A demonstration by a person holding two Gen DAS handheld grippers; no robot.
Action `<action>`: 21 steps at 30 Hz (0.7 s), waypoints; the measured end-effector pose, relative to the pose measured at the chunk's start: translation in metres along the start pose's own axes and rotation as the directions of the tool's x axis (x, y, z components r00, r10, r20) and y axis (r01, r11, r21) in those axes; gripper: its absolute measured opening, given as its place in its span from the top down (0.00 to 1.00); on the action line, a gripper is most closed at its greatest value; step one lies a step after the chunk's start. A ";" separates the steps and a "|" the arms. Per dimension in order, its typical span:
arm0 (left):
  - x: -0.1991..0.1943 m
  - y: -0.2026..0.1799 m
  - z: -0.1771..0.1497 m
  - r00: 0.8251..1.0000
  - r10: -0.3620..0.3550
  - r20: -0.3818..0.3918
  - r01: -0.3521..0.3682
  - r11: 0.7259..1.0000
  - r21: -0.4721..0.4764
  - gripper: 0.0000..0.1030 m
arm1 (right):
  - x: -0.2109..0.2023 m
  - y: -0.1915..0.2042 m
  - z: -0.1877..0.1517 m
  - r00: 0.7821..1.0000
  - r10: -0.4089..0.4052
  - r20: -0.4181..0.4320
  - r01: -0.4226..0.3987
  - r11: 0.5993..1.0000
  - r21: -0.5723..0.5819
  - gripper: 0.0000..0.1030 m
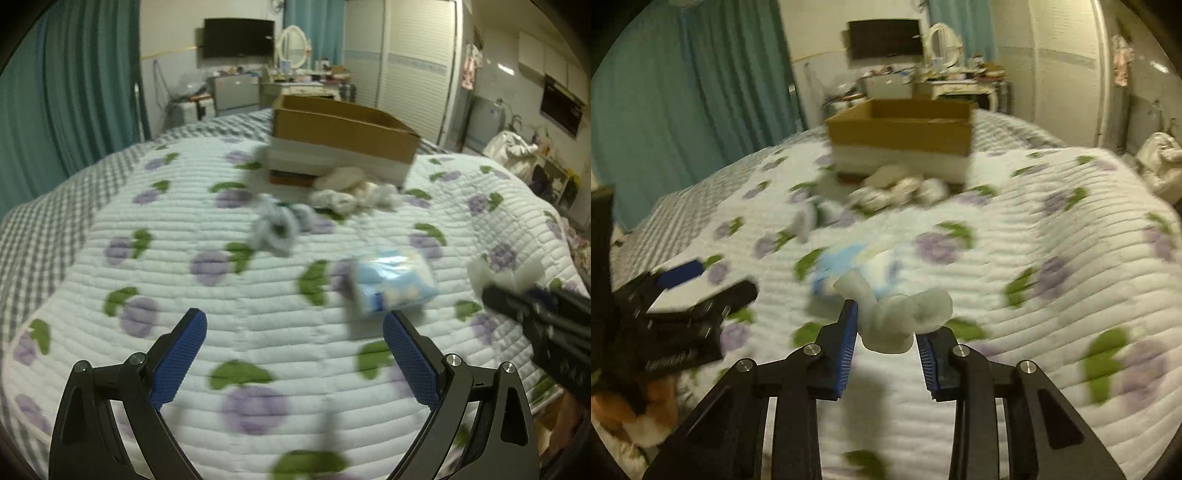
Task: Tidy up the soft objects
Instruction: 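Grasp blue wrapped pack with left tool while right tool grasps white plastic item, then place blue pack in box with left tool while right tool drops plastic item in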
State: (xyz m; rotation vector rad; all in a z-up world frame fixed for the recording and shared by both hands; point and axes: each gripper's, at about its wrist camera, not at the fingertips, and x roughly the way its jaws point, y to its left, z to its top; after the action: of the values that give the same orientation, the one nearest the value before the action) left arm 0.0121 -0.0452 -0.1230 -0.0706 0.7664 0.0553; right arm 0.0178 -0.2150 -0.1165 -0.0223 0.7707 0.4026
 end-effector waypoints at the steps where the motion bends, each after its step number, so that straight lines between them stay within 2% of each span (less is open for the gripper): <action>1: 0.003 -0.008 0.001 1.000 -0.013 -0.008 0.013 1.000 0.001 0.05 | 0.001 -0.007 0.003 1.000 -0.020 0.007 0.020 1.000 0.002 0.70; 3: 0.012 -0.025 0.003 0.999 -0.043 -0.027 0.043 0.999 0.004 0.06 | 0.006 -0.025 0.010 0.998 -0.063 0.016 0.063 0.998 0.021 0.70; 6: 0.029 -0.049 0.006 0.995 -0.078 -0.056 0.079 0.997 0.016 0.06 | 0.015 -0.046 0.016 0.997 -0.075 0.010 0.074 0.995 0.063 0.70; 12: 0.060 -0.070 0.012 0.988 -0.117 -0.103 0.117 0.993 -0.005 0.06 | 0.024 -0.056 0.026 0.995 -0.093 0.021 0.091 0.994 0.062 0.70; 14: 0.069 -0.071 0.013 0.986 -0.118 -0.118 0.116 0.993 -0.024 0.16 | 0.026 -0.056 0.025 0.996 -0.092 0.019 0.090 0.994 0.058 0.70; 16: 0.076 -0.069 0.014 0.985 -0.114 -0.130 0.110 0.993 -0.035 0.18 | 0.028 -0.057 0.025 0.996 -0.093 0.015 0.092 0.994 0.056 0.70; 18: 0.076 -0.067 0.014 0.986 -0.112 -0.124 0.108 0.993 -0.039 0.26 | 0.029 -0.057 0.025 0.996 -0.091 0.012 0.090 0.994 0.058 0.70; 21: 0.070 -0.065 0.013 0.986 -0.118 -0.114 0.114 0.993 -0.036 0.29 | 0.027 -0.056 0.025 0.996 -0.089 0.014 0.088 0.995 0.053 0.70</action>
State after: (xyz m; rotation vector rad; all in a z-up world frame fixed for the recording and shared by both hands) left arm 0.0767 -0.1067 -0.1592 -0.1470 0.8766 -0.0489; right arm 0.0727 -0.2528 -0.1238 -0.0035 0.7611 0.2982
